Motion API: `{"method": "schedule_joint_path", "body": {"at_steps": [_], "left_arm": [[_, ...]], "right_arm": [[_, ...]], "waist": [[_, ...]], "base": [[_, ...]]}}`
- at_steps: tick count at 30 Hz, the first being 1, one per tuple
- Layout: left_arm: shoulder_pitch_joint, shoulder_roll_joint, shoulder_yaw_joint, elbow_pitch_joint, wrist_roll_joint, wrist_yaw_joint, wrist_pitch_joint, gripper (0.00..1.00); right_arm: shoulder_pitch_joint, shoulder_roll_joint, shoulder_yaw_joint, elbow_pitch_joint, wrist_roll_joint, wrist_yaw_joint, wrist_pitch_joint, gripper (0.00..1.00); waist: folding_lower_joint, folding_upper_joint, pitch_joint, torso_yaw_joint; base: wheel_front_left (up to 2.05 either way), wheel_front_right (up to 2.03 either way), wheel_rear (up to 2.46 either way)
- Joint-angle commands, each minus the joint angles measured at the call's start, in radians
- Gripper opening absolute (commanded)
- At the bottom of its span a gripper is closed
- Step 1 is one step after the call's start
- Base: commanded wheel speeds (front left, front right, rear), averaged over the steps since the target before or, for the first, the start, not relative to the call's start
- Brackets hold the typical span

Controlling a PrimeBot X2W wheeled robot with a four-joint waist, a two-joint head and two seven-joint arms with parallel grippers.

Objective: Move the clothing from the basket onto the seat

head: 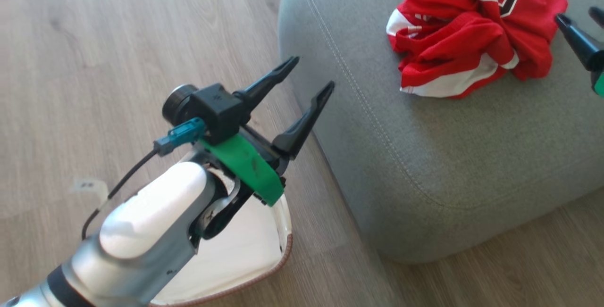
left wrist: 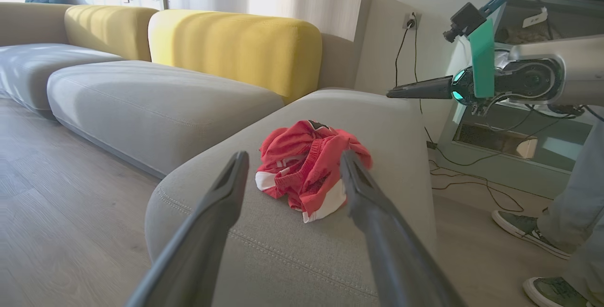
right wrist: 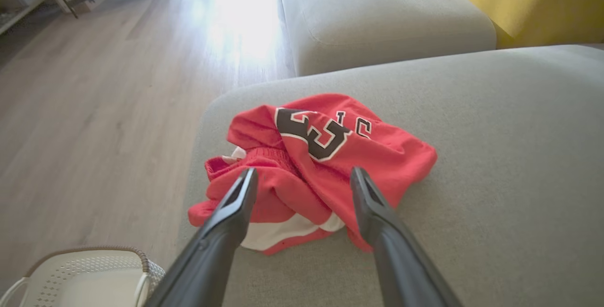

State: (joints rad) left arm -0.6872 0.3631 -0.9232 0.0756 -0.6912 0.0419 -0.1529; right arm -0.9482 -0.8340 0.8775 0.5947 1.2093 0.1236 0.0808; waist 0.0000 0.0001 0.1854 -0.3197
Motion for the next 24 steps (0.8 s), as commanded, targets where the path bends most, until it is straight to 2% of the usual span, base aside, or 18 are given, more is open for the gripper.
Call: {"method": "schedule_joint_path", "body": {"at_steps": [1,7,15,24], "left_arm": [[-0.022,0.03,0.053,-0.03,-0.007,0.008,-0.012,1.0],[0.017,0.047,0.068,-0.032,-0.021,0.029,-0.032,1.0],[0.065,0.073,0.095,-0.044,-0.037,0.066,-0.051,1.0],[0.132,0.115,0.14,-0.06,-0.059,0.113,-0.071,1.0]], "right_arm": [[0.03,-0.036,-0.012,-0.027,0.016,0.007,-0.019,1.0],[0.079,-0.05,-0.023,-0.051,-0.016,0.007,-0.102,1.0],[0.153,-0.015,-0.082,-0.056,-0.076,0.007,-0.231,1.0],[0.272,0.033,-0.239,-0.109,-0.154,0.007,-0.331,1.0]], "waist": [[0.0,-0.0001,-0.022,0.013],[0.0,-0.0001,-0.07,0.05],[0.0,-0.0001,-0.113,0.093],[0.0,-0.0001,-0.139,0.132]], "base": [[0.0,0.0,0.0],[0.0,0.0,0.0],[0.0,0.0,0.0],[0.0,0.0,0.0]]}}
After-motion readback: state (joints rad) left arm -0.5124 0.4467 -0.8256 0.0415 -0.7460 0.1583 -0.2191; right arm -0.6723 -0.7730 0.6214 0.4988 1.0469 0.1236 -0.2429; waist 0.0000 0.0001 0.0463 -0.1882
